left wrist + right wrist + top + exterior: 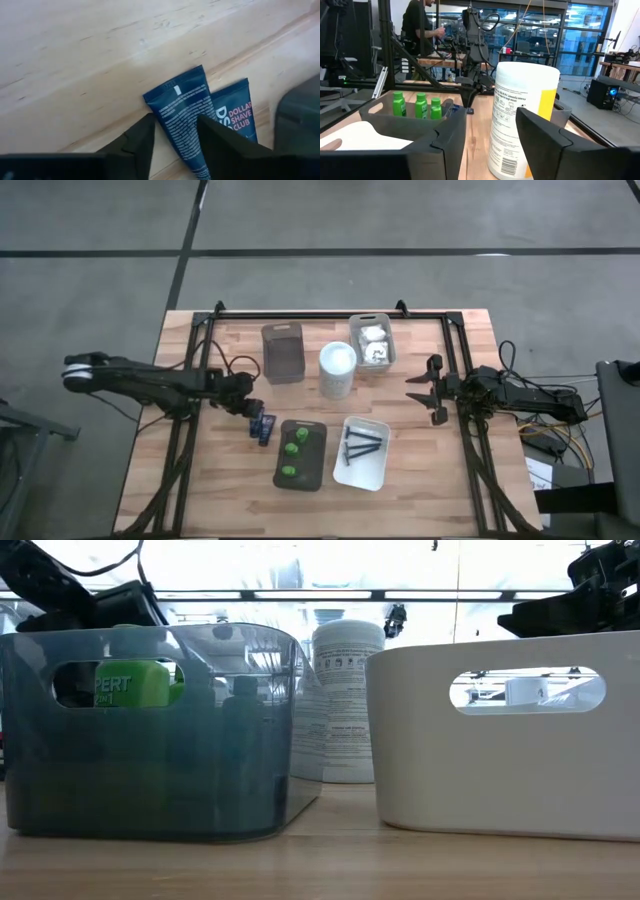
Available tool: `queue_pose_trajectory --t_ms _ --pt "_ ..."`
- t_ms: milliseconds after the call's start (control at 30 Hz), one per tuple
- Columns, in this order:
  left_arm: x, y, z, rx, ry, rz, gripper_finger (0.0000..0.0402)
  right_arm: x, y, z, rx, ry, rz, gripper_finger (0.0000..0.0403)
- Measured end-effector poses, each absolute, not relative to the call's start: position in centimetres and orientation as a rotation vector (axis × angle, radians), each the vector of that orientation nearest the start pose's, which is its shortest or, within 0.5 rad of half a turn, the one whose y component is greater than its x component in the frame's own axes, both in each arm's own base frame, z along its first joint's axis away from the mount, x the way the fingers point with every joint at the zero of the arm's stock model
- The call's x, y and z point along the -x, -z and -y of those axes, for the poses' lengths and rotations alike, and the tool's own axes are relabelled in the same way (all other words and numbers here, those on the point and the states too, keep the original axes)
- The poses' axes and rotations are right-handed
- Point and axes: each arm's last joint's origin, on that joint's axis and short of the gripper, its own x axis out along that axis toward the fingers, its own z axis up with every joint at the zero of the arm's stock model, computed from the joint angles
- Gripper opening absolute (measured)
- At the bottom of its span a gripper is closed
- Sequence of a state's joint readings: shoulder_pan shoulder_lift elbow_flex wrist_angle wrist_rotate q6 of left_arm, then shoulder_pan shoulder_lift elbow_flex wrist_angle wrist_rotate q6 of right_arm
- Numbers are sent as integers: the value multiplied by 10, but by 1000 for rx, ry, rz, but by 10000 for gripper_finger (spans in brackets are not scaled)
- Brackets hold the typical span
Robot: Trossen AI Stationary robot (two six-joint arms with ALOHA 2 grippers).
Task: Pick & Place Travel size toiletries
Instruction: Put the blue shave cream into the top black bin
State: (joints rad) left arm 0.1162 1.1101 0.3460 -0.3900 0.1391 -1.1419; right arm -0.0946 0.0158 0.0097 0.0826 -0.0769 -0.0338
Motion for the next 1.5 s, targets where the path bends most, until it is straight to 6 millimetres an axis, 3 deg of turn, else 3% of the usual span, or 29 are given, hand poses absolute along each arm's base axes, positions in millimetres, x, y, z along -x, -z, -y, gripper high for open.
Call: queue_pose_trajectory --t_ms 267,633,900,1033,1233,1500 --pt "-163 -120 -15 1146 -656 -1067 81 -98 -174 7 40 19 76 185" --pt "-164 -116 -15 1091 -625 -1103 64 -98 -174 7 40 19 76 189" --pt "-162 -117 -15 1092 -623 -1095 12 -97 -174 7 40 19 76 169" --pt "-162 -121 -15 1098 -613 -1076 5 -98 -174 7 40 19 76 157" --pt "-167 -139 -15 1103 -556 -996 2 -97 -174 7 40 19 76 139" --pt "-173 -179 -17 1026 -444 -811 1 -97 -174 7 40 19 76 116"
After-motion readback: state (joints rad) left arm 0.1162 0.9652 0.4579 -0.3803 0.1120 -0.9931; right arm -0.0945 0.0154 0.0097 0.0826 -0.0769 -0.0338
